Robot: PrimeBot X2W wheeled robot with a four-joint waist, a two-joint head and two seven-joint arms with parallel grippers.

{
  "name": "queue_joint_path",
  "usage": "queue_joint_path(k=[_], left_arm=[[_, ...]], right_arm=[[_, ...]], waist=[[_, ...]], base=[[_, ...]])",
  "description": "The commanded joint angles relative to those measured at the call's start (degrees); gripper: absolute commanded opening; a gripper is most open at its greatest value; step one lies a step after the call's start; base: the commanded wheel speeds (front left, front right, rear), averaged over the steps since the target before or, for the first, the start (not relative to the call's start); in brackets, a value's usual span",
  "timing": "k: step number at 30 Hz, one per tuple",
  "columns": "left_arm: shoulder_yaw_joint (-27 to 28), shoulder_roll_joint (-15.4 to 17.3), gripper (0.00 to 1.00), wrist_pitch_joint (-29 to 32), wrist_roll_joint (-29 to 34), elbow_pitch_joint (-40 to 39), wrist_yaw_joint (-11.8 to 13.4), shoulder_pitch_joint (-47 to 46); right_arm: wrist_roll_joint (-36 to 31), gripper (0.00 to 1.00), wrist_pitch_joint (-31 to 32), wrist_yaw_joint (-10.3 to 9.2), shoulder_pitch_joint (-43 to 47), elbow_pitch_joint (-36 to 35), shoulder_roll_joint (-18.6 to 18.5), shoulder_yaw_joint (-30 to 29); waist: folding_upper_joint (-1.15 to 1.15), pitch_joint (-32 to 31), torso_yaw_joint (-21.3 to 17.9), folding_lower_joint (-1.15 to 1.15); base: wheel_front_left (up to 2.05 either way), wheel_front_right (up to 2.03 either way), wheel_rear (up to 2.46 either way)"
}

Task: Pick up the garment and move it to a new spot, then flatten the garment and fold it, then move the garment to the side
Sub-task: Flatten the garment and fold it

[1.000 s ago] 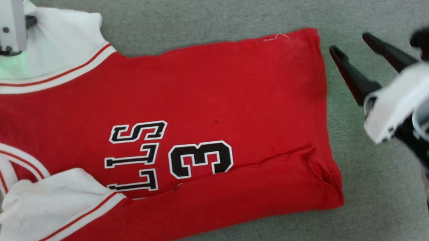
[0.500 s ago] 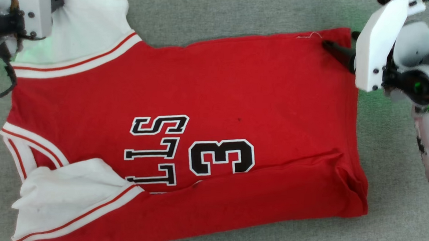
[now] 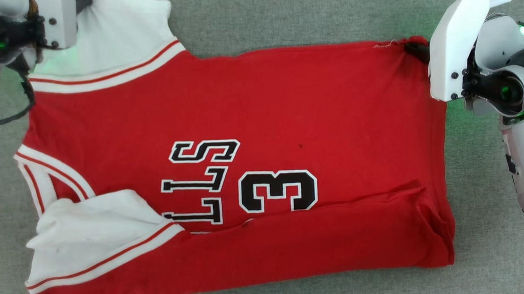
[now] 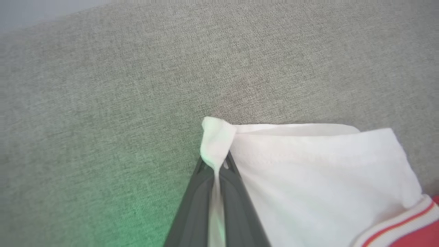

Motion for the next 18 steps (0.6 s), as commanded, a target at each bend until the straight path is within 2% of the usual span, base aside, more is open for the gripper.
queue_joint_path(k=[1,9,18], left_arm=[[-0.24,-0.63,0.0,-0.17,-0.15,0.77,-0.39,1.71],[1.15,-1.12,0.0,-2.2,-1.62,0.98,-2.09,0.69],[-0.24,0.44,0.0,-0.78,-1.9,-3.66,-2.94,2.98]], right_arm=[[0.49,0.0,-0.58,-0.02,1.55,1.01,-0.24,0.97],[2.11,0.0,-7.21,-0.02,3.36,-1.08,-3.06,2.54],[5.55,0.0,-10.44,-0.02,8.63,-6.22,-8.85,5.0]], waist=[[0.0,-1.04,0.3,0.0],[0.0,-5.81,2.23,0.0],[0.0,-11.35,4.9,0.0]], base=[[0.0,0.0,0.0],[0.0,0.0,0.0],[0.0,0.0,0.0]])
